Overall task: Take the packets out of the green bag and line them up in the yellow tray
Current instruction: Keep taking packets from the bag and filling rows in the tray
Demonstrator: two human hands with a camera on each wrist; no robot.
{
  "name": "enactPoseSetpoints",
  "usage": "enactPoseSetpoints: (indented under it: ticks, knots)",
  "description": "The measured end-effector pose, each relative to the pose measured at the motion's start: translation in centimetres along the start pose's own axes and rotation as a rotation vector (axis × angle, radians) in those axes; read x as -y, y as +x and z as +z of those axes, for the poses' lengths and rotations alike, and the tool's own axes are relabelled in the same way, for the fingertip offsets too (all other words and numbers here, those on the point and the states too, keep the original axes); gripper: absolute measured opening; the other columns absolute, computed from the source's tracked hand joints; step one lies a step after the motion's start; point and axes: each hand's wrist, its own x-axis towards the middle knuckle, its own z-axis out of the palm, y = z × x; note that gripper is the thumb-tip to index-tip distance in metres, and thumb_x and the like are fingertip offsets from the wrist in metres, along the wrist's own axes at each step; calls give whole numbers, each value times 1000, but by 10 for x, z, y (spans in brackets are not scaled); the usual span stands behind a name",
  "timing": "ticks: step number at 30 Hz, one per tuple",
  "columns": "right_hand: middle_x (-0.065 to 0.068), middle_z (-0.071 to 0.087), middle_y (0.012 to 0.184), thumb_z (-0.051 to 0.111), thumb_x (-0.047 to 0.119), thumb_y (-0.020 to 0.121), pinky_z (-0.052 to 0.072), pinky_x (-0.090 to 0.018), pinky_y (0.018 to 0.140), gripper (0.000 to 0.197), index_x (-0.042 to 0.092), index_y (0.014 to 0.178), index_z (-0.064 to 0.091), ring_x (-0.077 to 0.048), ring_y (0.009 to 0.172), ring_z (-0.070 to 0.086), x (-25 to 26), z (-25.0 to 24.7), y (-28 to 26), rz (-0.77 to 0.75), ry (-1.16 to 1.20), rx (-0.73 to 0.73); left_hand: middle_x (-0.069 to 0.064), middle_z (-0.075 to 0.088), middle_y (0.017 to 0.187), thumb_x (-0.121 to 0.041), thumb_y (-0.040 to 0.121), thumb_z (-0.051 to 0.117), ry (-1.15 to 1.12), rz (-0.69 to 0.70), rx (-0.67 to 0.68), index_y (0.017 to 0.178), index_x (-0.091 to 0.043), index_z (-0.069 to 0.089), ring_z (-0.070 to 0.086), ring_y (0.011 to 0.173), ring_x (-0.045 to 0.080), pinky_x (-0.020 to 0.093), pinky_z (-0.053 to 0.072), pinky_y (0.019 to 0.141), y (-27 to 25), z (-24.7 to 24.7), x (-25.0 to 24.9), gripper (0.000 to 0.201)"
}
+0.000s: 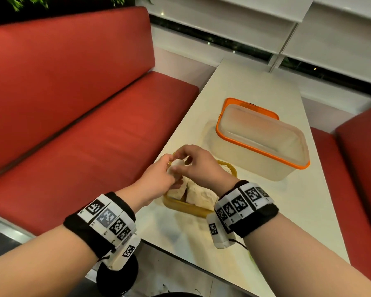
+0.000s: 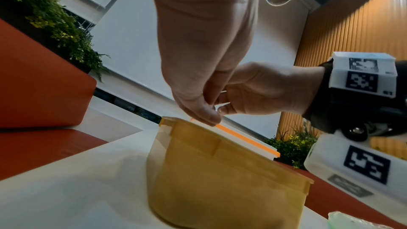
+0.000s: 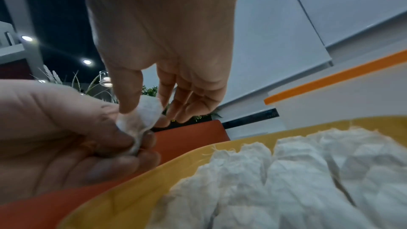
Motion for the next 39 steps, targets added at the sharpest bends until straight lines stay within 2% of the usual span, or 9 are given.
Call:
enactPoseSetpoints:
  ticks: [5, 9, 11, 15, 19, 23, 31, 36, 39]
  knots:
    - [-4, 61, 80, 63, 16, 86, 42, -29, 63, 6, 11, 89, 61, -21, 75, 56, -2, 2, -5, -2, -20, 41, 7, 64, 101, -3, 88, 56, 173, 17, -26, 119, -23, 51, 64, 81, 17, 36, 57, 81, -1, -1, -3, 37]
    - [-4, 63, 79, 55, 9, 90, 50, -30, 58, 3, 10, 91, 58, -20, 66, 65, -6, 1, -9, -3, -10, 126, 0, 61, 105, 0, 86, 47, 371, 27, -83, 114, -21, 57, 59, 87, 17, 21, 45, 65, -2, -8, -4, 36]
    - [-3, 62, 80, 53, 10, 92, 50, -29, 57, 5, 12, 89, 56, -20, 65, 66, -8, 3, -8, -9, -59, 170, -1, 62, 105, 1, 84, 45, 398, 44, -101, 110, -18, 60, 58, 93, 15, 21, 44, 71, -2, -9, -5, 36]
    - [-4, 61, 84, 49, 12, 94, 49, -30, 62, 10, 18, 86, 53, -20, 70, 63, -10, 14, -5, 13, -173, 317, -4, 63, 94, 1, 82, 46, 350, 42, -126, 97, -21, 61, 61, 87, 17, 34, 52, 83, -1, -10, -4, 31]
    - [-8, 64, 89, 49, 12, 92, 45, -29, 64, 14, 14, 100, 61, -22, 77, 58, -13, 29, -3, 45, -302, 448, -5, 63, 89, 4, 82, 45, 309, 55, -160, 90, -23, 61, 61, 90, 19, 38, 53, 90, -3, -11, -2, 32]
    - [-18, 65, 99, 45, 14, 92, 35, -29, 68, 24, 3, 105, 62, -29, 87, 56, -11, 35, -4, 0, -442, 410, -7, 62, 86, 5, 83, 44, 286, 49, -189, 86, -25, 60, 62, 93, 18, 40, 53, 91, -5, -12, -1, 34]
    - [-13, 65, 99, 53, 20, 88, 38, -29, 68, 23, 6, 105, 62, -28, 92, 59, -9, 37, 4, 9, -570, 413, -4, 64, 87, 3, 83, 45, 293, 45, -202, 80, -28, 60, 63, 92, 20, 40, 54, 87, -5, -9, -8, 35]
    - [-6, 59, 84, 61, 20, 82, 42, -29, 66, 22, 12, 102, 63, -23, 81, 58, -7, 38, 4, 4, -569, 372, -6, 64, 86, 2, 84, 48, 304, 60, -185, 86, -22, 62, 62, 82, 17, 40, 54, 86, -5, -2, -10, 28]
    - [-2, 55, 78, 69, 25, 77, 41, -28, 63, 28, 15, 102, 62, -25, 82, 61, -10, 35, 2, 74, -550, 302, -8, 64, 85, 2, 84, 49, 312, 81, -169, 81, -27, 60, 62, 84, 17, 40, 54, 85, -4, -1, -12, 31]
